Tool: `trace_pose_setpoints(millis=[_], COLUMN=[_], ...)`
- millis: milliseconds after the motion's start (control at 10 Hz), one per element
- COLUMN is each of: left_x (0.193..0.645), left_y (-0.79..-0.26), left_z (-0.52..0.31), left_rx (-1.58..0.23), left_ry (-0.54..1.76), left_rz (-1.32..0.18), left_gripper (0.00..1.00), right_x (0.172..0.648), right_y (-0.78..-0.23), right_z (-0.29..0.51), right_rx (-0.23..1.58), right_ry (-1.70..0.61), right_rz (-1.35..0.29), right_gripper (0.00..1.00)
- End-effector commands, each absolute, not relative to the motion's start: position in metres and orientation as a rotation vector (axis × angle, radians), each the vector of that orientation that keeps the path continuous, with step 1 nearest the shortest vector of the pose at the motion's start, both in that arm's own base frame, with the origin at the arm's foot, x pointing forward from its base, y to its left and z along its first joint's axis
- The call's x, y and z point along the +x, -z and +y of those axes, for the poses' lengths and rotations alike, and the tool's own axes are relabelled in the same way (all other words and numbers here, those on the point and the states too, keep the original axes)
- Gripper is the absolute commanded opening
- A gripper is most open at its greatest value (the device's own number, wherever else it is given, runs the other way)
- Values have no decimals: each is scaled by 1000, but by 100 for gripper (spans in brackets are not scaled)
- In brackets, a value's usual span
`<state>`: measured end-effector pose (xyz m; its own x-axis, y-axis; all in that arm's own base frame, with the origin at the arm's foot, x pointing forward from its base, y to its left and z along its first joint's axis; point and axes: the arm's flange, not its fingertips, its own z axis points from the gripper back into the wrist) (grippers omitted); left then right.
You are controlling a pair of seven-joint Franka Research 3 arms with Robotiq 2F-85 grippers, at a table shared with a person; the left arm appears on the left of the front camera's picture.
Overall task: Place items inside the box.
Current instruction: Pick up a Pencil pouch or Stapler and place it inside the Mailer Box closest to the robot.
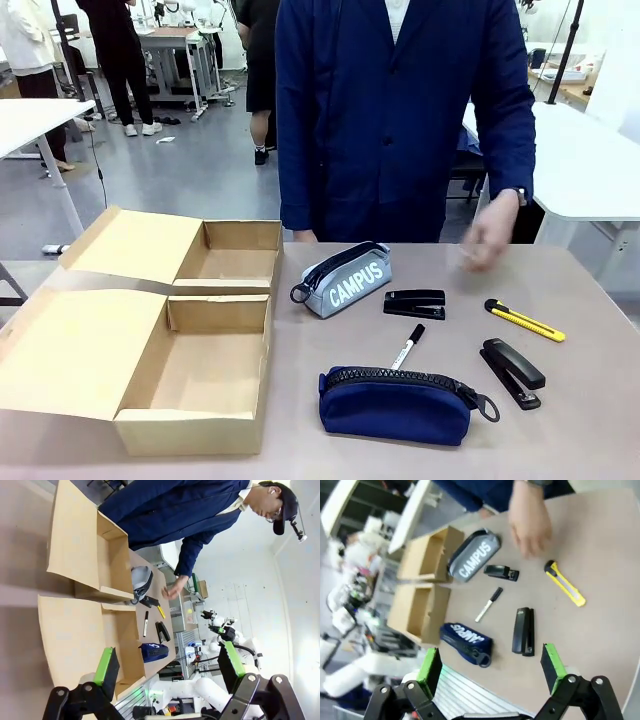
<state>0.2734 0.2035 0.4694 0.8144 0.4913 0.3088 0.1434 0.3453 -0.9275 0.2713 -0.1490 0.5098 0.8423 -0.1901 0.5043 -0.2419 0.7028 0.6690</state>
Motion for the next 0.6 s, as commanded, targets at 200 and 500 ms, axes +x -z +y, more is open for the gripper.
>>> trace_pose_setpoints(millis=[200,500], left_x=[274,274], left_y=[-472,-472], left_z=[204,204], left_rx=[-1233,-1233], left_ry=[-227,-227], left_rz=[-643,-643], left_gripper=[100,100], right_x=[196,129], right_y=[-469,-415], right_z=[-244,-296], right_rx=[1019,1240], right_ry=[-49,-85], right_rz=[-759,-858], right_gripper=[100,100])
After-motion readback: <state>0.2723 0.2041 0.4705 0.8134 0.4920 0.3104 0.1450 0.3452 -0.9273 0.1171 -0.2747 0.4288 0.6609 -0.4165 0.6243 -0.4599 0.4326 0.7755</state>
